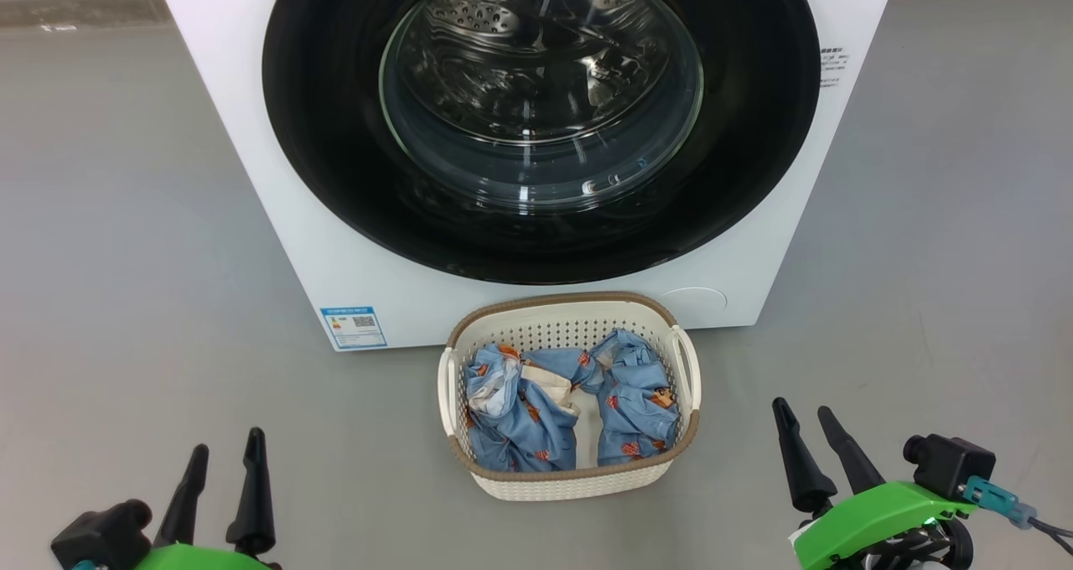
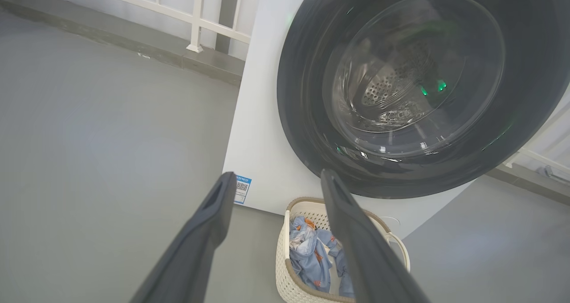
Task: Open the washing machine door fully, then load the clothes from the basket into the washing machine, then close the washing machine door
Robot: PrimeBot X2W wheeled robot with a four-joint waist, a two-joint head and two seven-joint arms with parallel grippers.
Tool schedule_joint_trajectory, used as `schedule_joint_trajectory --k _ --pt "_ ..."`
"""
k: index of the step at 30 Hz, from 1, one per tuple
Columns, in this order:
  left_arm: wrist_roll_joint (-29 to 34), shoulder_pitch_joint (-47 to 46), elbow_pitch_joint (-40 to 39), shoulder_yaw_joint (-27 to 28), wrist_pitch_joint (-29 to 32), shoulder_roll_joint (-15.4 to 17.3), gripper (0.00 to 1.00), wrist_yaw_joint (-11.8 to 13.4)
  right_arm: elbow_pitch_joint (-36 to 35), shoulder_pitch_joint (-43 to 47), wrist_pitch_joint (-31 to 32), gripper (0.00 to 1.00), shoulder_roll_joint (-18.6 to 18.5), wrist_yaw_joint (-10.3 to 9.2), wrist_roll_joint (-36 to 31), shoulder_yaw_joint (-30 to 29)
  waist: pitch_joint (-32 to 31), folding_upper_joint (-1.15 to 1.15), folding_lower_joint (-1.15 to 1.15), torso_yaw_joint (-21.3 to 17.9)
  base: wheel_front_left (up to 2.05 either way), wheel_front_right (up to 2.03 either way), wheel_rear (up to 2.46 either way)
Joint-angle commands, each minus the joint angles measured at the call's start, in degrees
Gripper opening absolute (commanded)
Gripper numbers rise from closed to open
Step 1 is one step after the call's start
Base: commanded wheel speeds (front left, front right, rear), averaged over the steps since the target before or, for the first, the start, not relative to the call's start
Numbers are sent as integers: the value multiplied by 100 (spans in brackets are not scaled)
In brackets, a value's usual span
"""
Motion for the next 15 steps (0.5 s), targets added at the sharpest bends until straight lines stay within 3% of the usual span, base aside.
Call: schedule_joint_trajectory --k 1,15 --pt "139 -228 -178 131 -83 133 100 -13 -113 -225 -79 100 -48 7 -153 125 -1 0 0 1 0 0 0" --pt "1003 -244 -109 106 -318 200 100 -15 -65 -261 -314 100 -68 8 -990 145 -14 0 0 3 0 0 0"
